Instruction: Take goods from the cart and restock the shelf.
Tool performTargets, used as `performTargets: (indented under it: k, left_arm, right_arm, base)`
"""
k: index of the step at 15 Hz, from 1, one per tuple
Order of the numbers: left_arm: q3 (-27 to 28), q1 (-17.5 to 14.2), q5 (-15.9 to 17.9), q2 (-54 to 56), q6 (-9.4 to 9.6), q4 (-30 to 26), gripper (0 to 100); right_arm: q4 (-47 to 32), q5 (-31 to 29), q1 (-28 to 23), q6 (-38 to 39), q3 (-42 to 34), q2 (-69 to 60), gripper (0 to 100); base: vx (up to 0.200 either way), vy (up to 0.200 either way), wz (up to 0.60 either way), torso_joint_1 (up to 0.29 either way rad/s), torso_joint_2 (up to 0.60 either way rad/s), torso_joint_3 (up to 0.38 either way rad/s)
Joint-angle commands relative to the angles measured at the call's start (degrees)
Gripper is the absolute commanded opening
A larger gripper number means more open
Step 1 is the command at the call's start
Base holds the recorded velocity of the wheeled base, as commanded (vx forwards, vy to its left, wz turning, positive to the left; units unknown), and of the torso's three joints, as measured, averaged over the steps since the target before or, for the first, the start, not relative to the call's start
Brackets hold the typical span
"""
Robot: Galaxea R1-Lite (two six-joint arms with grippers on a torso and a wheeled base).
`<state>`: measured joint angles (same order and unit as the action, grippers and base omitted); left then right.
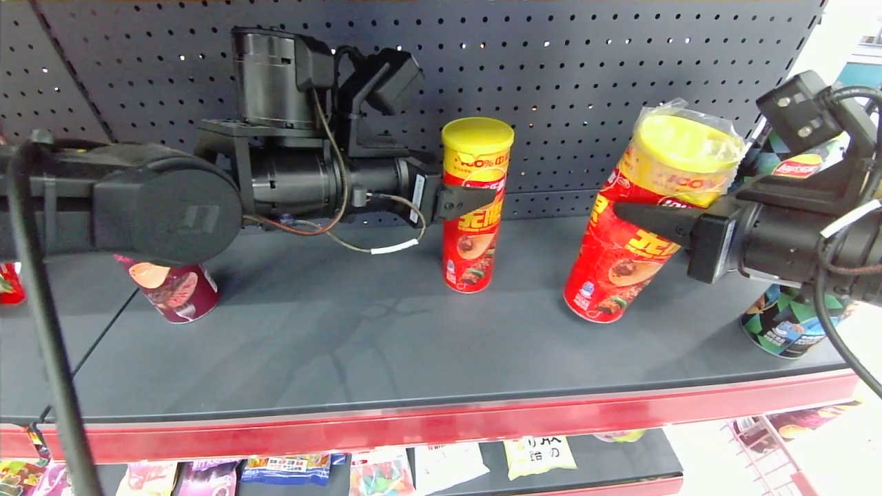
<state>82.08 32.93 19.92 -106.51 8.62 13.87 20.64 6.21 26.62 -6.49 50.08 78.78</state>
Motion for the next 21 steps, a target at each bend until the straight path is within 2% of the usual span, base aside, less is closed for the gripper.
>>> performTargets:
  k: [1, 6, 8, 9, 15, 16, 17, 18, 19, 21]
  left_arm:
    - [1.86, 0.82, -0.14, -2.56, -0.09, -0.07, 100]
    - [4.32, 1.26, -0.23, -5.2, -0.09, 0.01, 100]
    - [5.64, 1.26, -1.29, -6.34, -0.09, 0.01, 100]
    - [6.69, 1.26, -1.55, -7.22, -0.09, 0.01, 0]
    - [6.6, 2.23, -0.76, -6.25, -0.36, -0.25, 0]
    - [6.51, 2.23, 0.56, -5.29, -0.36, -0.34, 0]
    - [5.72, 2.67, 3.81, -3.27, -0.36, -0.51, 0]
    - [4.41, 3.02, 5.39, -1.6, -0.36, -0.51, 0]
    - [0.19, 3.72, 7.24, 1.74, -0.36, -0.51, 0]
    - [-4.65, 4.16, 8.56, 4.91, -0.09, -0.43, 0]
  right_arm:
    - [0.02, 0.04, 0.01, -0.02, 0.02, 0.15, 0]
    - [0.02, 0.04, 0.01, -0.02, 0.11, 0.15, 0]
    - [0.02, 0.04, -0.43, -0.02, 0.28, 0.24, 0]
    - [0.02, 0.04, -0.43, -0.02, 0.37, 0.33, 0]
    - [0.02, 0.04, -1.14, -0.02, 0.28, 0.24, 0]
    - [0.02, 0.04, -1.14, -0.02, 0.37, 0.24, 0]
    - [0.02, 0.12, -1.14, -0.02, 0.46, 0.15, 0]
    - [0.02, 0.12, -1.14, -0.02, 0.55, 0.15, 0]
    - [0.02, 0.12, -0.96, -0.02, 0.72, 0.24, 0]
    - [0.02, 0.12, -0.78, -0.02, 0.81, 0.33, 0]
  base:
    - [0.0, 0.0, 0.0, 0.0, 0.0, 0.0]
    - [0.0, 0.0, 0.0, 0.0, 0.0, 0.0]
    - [0.0, 0.0, 0.0, 0.0, 0.0, 0.0]
    - [0.0, 0.0, 0.0, 0.0, 0.0, 0.0]
    - [0.0, 0.0, 0.0, 0.0, 0.0, 0.0]
    - [0.0, 0.0, 0.0, 0.0, 0.0, 0.0]
    - [0.0, 0.0, 0.0, 0.0, 0.0, 0.0]
    - [0.0, 0.0, 0.0, 0.0, 0.0, 0.0]
    - [0.0, 0.0, 0.0, 0.0, 0.0, 0.0]
    - [0.0, 0.0, 0.0, 0.0, 0.0, 0.0]
